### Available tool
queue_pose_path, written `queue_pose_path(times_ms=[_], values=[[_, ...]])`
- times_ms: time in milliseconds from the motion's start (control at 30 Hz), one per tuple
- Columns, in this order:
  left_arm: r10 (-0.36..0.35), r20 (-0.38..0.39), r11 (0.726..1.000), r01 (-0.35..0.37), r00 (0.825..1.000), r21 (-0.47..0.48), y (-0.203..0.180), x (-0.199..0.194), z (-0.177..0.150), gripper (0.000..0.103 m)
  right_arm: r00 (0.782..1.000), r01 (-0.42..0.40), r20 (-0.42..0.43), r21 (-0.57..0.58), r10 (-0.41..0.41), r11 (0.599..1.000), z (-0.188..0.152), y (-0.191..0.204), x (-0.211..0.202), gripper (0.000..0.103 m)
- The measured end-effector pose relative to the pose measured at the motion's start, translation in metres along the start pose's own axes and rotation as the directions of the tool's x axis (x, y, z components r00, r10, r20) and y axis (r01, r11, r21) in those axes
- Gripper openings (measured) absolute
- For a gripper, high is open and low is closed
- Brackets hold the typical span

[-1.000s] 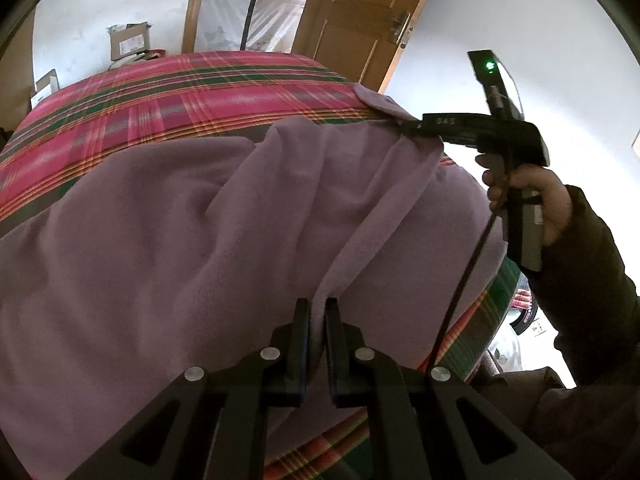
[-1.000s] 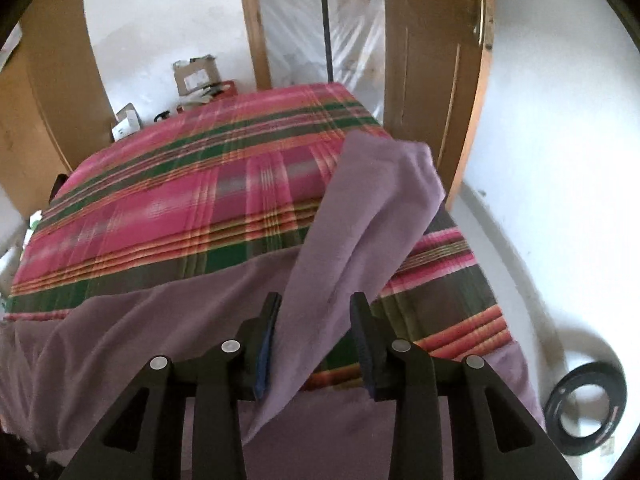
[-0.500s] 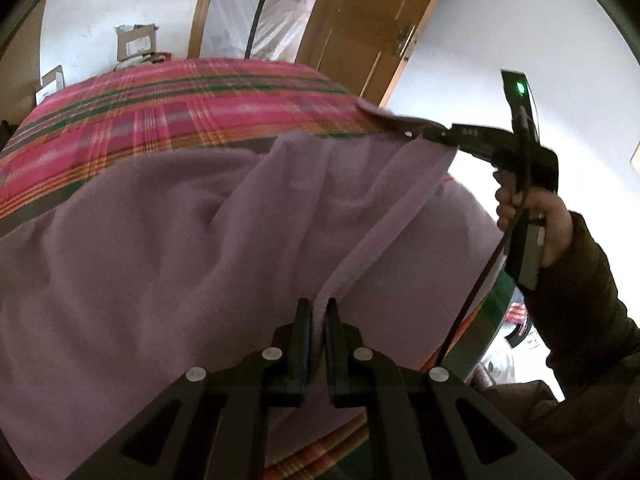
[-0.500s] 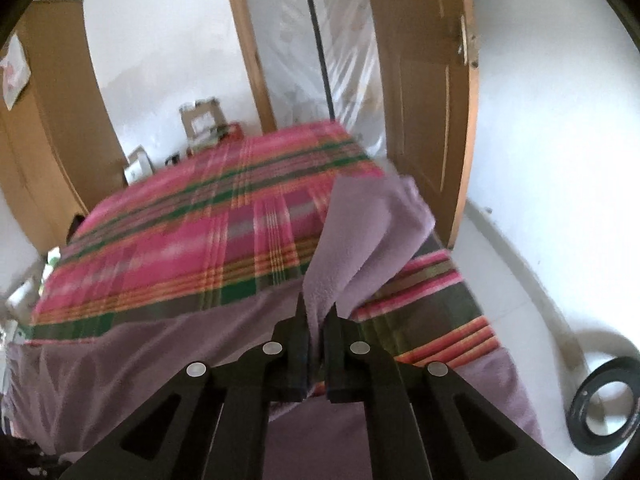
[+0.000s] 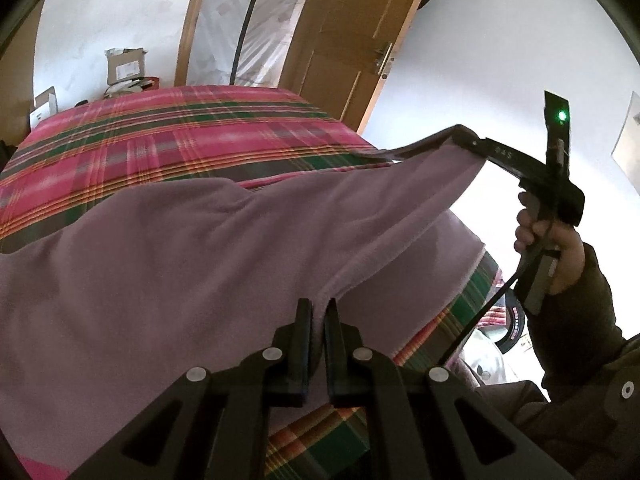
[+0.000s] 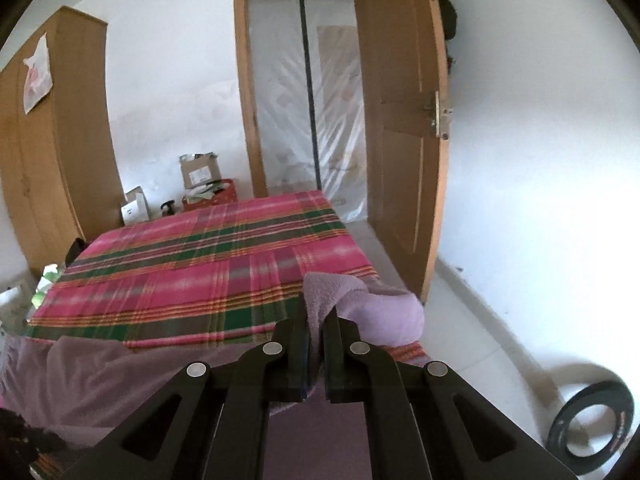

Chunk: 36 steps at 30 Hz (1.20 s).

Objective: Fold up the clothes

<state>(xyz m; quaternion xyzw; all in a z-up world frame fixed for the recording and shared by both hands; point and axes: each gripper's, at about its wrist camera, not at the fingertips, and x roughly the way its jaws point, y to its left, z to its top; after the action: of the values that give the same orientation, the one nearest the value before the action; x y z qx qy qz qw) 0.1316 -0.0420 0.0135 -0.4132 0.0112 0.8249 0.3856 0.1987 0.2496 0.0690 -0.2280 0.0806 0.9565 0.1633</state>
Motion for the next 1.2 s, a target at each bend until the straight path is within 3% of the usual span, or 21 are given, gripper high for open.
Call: queue_pose_path(times_ms=[467, 667, 867, 1000, 1200], values=[[-0.028, -0.076, 0.999, 0.031, 0.997, 0.034, -0.011, 0.013, -0.02, 0.006, 0.992, 0.073, -0.111, 0.08, -0.064, 0.994, -0.058, -0.041, -0.009, 0.005], [0.0, -0.132, 0.999, 0.005, 0.991, 0.037, -0.012, 0.026, -0.031, 0.008, 0.985, 0.077, -0.164, 0.096, -0.061, 0.992, -0.078, -0.049, 0.0, 0.006], [-0.006, -0.138, 0.999, 0.011, 0.99, 0.038, -0.012, 0.025, -0.032, 0.009, 0.977, 0.075, -0.206, 0.123, -0.048, 0.99, -0.094, -0.058, 0.006, 0.006], [-0.003, -0.146, 0.998, 0.012, 0.989, 0.06, -0.016, 0.024, -0.035, 0.012, 0.973, 0.071, -0.229, 0.14, -0.037, 0.988, -0.1, -0.064, 0.006, 0.011], [-0.067, -0.161, 0.997, 0.072, 0.985, 0.024, -0.01, 0.011, -0.03, 0.014, 0.967, 0.069, -0.252, 0.114, -0.038, 0.991, -0.104, -0.067, 0.003, 0.019]])
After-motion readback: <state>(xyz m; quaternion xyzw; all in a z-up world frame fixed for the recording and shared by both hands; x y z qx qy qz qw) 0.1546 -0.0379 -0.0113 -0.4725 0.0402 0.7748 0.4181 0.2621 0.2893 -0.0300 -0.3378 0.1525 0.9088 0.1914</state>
